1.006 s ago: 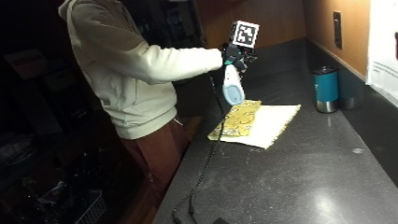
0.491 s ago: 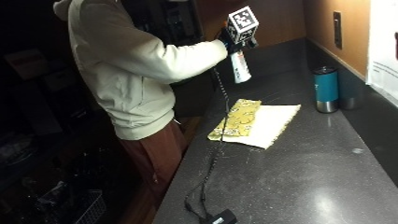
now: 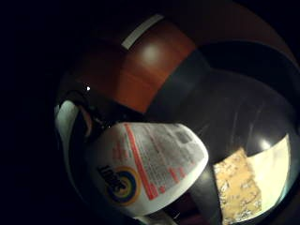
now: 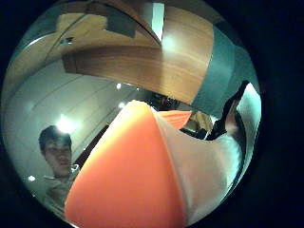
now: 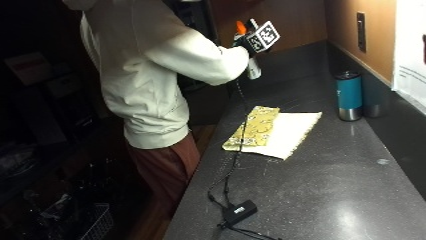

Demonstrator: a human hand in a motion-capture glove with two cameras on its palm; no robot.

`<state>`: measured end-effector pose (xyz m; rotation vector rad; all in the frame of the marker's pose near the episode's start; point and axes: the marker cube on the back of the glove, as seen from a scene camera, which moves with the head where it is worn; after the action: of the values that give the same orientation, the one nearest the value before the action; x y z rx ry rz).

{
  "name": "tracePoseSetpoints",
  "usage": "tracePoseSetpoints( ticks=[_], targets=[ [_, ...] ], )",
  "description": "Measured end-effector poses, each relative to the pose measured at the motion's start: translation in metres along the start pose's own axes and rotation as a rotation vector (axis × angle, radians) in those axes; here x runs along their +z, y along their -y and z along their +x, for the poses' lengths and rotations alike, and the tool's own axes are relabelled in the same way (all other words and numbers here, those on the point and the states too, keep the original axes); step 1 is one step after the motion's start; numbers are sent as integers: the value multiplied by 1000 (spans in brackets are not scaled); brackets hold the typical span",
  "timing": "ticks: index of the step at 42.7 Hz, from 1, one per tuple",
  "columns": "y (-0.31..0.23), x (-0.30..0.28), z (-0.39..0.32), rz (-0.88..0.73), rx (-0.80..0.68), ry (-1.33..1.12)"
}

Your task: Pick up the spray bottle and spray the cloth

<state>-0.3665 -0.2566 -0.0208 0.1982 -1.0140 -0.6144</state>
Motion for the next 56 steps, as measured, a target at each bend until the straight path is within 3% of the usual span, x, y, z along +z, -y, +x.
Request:
tracePoseSetpoints(
  ticks=[11, 20, 30, 41, 56],
  targets=[
    [5, 87, 56, -183, 55, 26],
    [-2, 122, 95, -254, 75, -20],
    [5, 147, 120, -262, 100, -42],
    [8, 169, 141, -374, 109, -56],
    [2, 139, 133, -504, 39, -127]
  ],
)
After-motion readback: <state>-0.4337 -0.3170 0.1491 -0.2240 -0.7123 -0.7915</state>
